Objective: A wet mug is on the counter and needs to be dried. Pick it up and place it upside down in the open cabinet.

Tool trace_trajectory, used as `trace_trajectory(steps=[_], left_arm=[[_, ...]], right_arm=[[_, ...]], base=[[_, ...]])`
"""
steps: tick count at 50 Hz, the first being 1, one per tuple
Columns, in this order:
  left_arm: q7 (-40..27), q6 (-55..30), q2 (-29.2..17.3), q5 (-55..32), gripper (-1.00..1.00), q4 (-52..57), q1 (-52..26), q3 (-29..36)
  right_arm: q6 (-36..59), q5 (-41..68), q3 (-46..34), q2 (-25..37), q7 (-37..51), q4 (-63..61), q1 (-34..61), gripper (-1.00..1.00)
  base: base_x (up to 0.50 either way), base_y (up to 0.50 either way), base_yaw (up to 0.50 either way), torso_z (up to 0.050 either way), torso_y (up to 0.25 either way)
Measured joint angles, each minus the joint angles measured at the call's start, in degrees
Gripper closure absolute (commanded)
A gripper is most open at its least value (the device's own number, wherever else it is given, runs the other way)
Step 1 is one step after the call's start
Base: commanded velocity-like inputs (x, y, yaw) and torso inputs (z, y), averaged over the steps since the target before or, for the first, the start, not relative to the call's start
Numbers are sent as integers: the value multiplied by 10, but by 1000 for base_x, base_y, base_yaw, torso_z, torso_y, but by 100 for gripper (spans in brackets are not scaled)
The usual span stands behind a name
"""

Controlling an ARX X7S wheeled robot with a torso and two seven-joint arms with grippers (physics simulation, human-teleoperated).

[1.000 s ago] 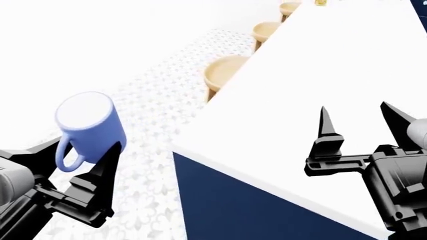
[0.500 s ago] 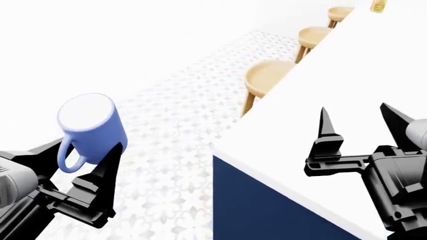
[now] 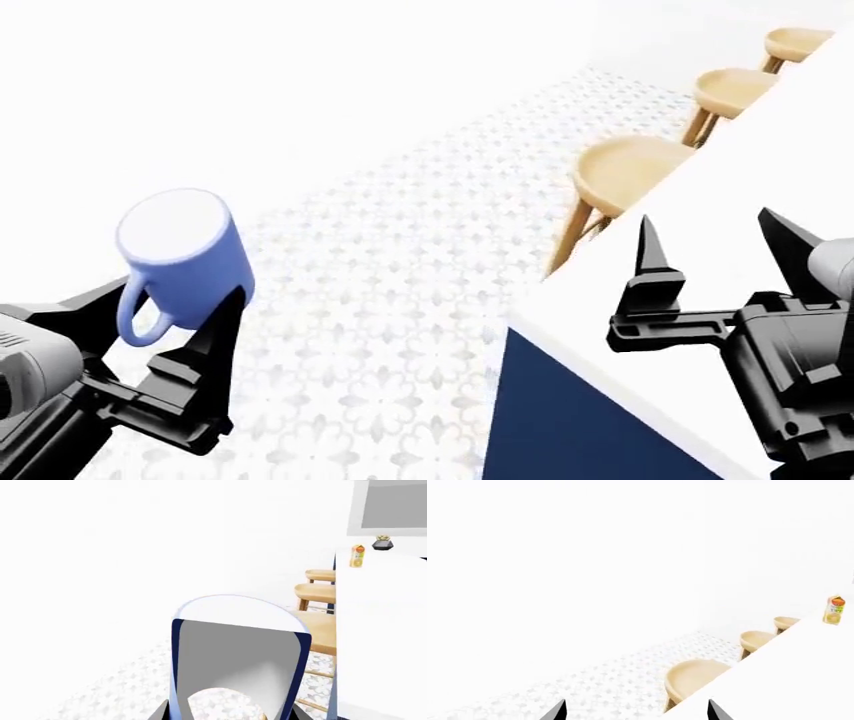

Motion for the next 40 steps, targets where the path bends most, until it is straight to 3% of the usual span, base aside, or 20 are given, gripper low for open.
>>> trace_trajectory(steps=[26,40], left_arm=[[0,1,6,17,100,0,3,8],[-6,-5,25,71,100,-13,-26,51]], right_arm=[[-2,-5,0,-5,0,4,-8,-100],[-1,-14,2,-20,2,21,-7,-100]], base=[[-41,-50,500,0,0],[-34,-55,500,0,0]])
